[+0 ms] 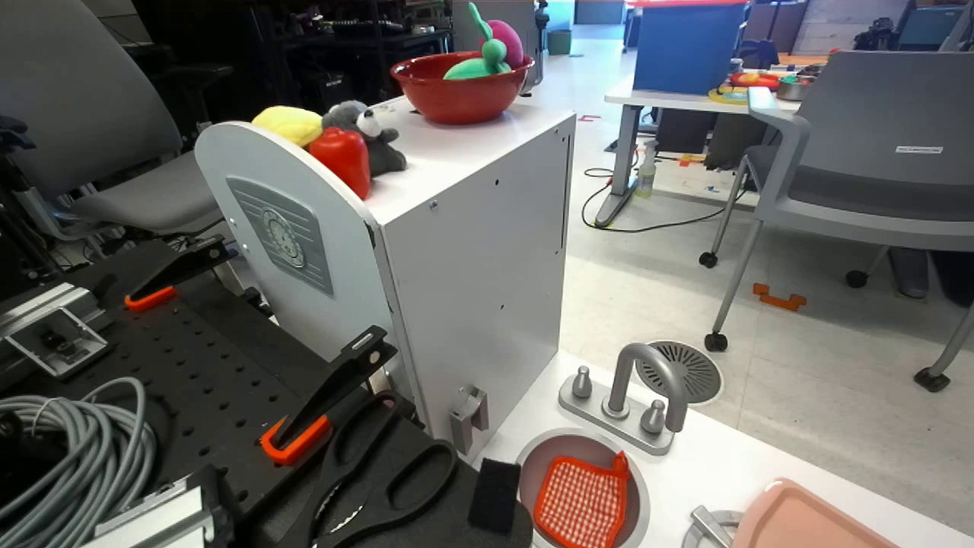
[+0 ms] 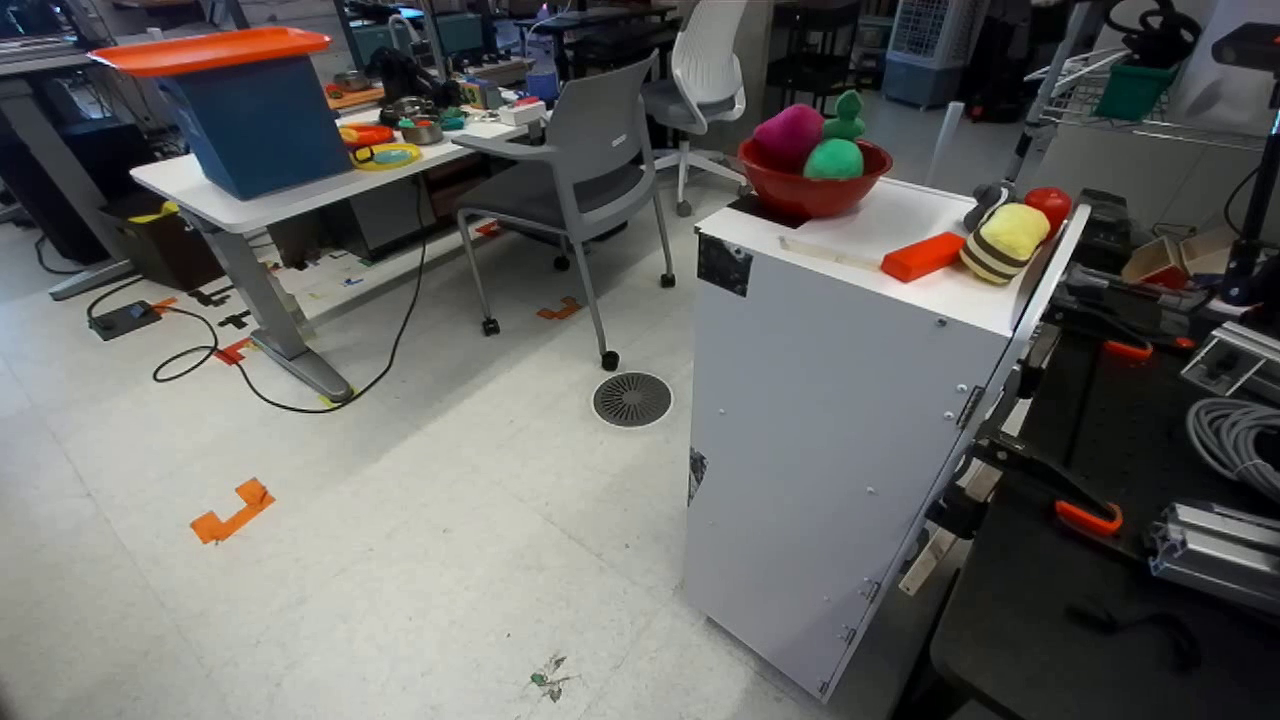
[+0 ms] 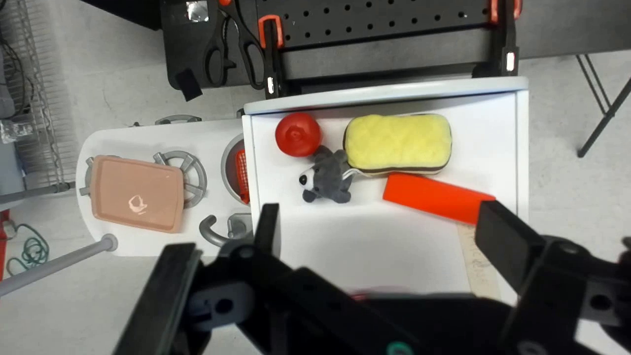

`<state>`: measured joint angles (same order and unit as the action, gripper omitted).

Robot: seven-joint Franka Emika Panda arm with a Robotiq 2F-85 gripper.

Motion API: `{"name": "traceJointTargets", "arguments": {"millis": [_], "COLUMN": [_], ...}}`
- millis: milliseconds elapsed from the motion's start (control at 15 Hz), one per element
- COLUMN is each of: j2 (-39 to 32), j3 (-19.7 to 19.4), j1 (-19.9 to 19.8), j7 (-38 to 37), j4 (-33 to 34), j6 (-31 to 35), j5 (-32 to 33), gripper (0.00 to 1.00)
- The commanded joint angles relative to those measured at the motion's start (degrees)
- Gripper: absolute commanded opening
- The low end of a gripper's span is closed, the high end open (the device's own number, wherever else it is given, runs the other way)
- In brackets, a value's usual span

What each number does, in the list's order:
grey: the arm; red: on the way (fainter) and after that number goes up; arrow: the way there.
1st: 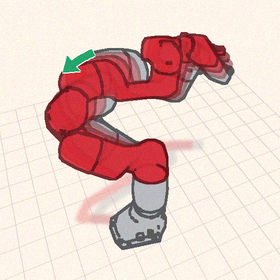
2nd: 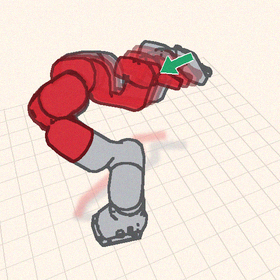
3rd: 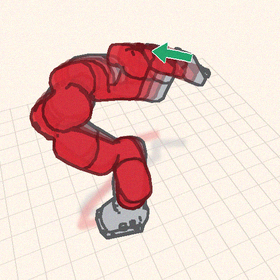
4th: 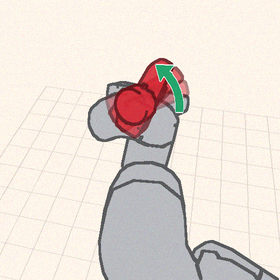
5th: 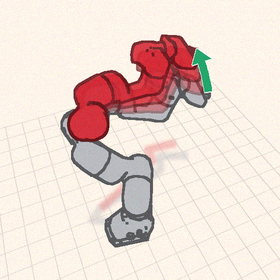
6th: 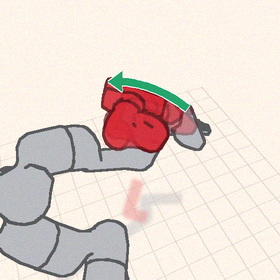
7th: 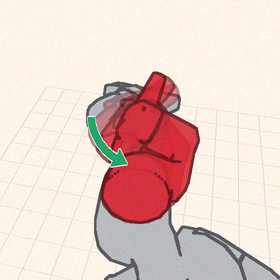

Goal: Pick the yellow object and put it in the bowl

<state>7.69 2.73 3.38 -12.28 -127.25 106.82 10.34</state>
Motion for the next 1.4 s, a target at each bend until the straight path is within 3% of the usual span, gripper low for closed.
{"name": "traceJointTargets", "arguments": {"millis": [0,267,467,667,1000,1333], "j2": [4.2,6.7,7.3,6.9,4.2,1.0], "j3": [0.5,0.0,-0.9,-2.5,-4.4,-4.0], "j1": [-0.6,-1.1,-0.6,0.0,-0.2,-1.6], "j7": [-2.7,-2.2,4.3,13.1,23.0,18.8], "j4": [-4.2,-8.1,-11.1,-13.8,-14.6,-13.9], "j6": [6.3,13.0,17.6,21.5,19.8,18.5], "j5": [0.6,-1.7,-5.0,-12.8,-21.3,-20.2], "gripper": [1.00,1.00,1.00,1.00,1.00,1.00]}}
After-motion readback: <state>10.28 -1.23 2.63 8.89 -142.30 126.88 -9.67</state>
